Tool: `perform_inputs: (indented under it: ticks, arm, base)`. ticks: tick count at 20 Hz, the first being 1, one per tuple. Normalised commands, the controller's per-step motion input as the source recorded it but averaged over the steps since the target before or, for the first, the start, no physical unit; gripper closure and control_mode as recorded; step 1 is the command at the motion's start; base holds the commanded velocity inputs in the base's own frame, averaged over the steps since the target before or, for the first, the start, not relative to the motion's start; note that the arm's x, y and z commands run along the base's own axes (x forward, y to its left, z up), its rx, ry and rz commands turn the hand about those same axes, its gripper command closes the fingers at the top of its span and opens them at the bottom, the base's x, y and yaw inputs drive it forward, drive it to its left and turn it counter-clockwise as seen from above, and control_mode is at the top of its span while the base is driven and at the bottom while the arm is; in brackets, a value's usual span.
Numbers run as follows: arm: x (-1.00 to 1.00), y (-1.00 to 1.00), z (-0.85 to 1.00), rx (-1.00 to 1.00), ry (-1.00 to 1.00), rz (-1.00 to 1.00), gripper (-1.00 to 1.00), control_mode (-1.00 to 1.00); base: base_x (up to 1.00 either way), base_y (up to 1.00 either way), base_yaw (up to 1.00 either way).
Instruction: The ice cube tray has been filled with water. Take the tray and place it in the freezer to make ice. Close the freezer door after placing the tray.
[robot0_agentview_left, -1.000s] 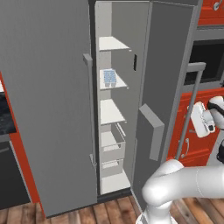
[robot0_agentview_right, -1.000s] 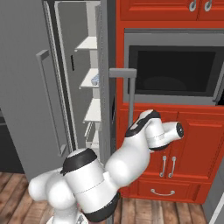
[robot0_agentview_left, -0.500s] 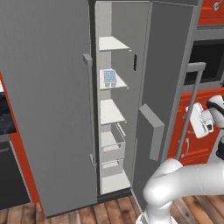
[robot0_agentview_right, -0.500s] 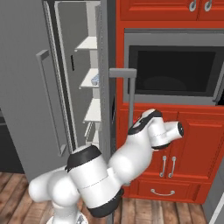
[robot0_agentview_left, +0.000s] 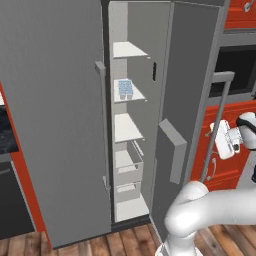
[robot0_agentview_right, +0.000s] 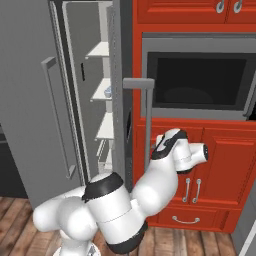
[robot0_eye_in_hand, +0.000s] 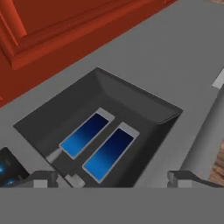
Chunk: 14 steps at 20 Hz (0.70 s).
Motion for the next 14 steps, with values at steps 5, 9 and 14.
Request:
perform_inputs:
  ticks: [5, 9, 14]
  arm:
    - [0.0, 0.39, -0.08, 0.03, 0.0, 0.04, -1.0, -1.0]
    - [0.01, 0.52, -0.08, 0.01, 0.0, 0.07, -1.0, -1.0]
    - [0.0, 0.69, -0.12, 0.0, 0.0, 0.07, -1.0, -1.0]
  base:
    - [0.0, 0.0, 0.0]
    - [0.0, 0.0, 0.0]
    - [0.0, 0.0, 0.0]
